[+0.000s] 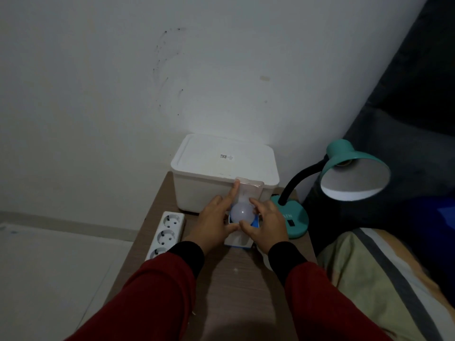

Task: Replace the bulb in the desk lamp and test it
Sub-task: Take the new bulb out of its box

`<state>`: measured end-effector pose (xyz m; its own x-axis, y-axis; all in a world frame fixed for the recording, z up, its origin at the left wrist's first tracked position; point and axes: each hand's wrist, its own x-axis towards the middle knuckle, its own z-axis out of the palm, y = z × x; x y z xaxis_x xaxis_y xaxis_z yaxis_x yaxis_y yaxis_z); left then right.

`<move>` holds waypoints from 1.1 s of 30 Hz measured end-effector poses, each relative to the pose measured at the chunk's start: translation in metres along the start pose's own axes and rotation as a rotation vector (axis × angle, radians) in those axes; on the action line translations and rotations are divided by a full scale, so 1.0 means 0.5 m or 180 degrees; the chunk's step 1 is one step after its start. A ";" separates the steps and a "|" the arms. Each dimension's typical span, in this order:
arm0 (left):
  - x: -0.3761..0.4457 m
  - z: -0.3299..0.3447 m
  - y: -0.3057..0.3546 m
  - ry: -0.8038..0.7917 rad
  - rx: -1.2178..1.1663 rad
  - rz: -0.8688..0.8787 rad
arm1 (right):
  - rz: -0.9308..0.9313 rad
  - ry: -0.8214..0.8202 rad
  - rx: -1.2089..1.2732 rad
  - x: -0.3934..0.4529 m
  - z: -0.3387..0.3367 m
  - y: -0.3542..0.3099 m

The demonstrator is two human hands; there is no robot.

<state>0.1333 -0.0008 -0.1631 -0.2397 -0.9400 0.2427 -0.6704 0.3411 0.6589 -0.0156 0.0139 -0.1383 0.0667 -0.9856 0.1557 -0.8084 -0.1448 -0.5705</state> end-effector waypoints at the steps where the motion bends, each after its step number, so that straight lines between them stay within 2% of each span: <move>1: -0.001 0.000 0.001 0.0003 0.0021 0.0009 | 0.0007 0.0005 0.0010 -0.001 0.002 0.001; 6: -0.003 0.001 0.003 0.0084 0.0046 0.0049 | -0.0077 -0.0084 -0.0008 0.003 -0.002 0.002; 10: -0.005 0.001 0.006 0.0097 -0.0030 0.0034 | -0.0206 -0.0384 -0.0283 0.021 -0.016 0.000; 18: -0.004 -0.002 0.008 -0.0033 -0.0163 -0.0038 | 0.0079 -0.0993 -0.0420 0.063 -0.030 -0.019; 24: -0.003 -0.003 0.008 -0.0050 -0.0170 -0.0061 | 0.0325 -0.0666 -0.0313 0.070 -0.007 -0.029; 29: -0.003 -0.002 0.008 -0.0029 -0.0130 -0.0047 | 0.0289 -0.0209 -0.0106 0.049 -0.005 -0.019; 33: -0.005 0.001 0.007 0.0002 -0.0051 -0.0049 | 0.0379 0.0102 0.0594 0.030 -0.025 -0.014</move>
<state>0.1311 0.0026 -0.1618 -0.2290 -0.9451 0.2330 -0.6627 0.3267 0.6739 -0.0161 0.0011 -0.1220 -0.0439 -0.9938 0.1021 -0.6870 -0.0442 -0.7253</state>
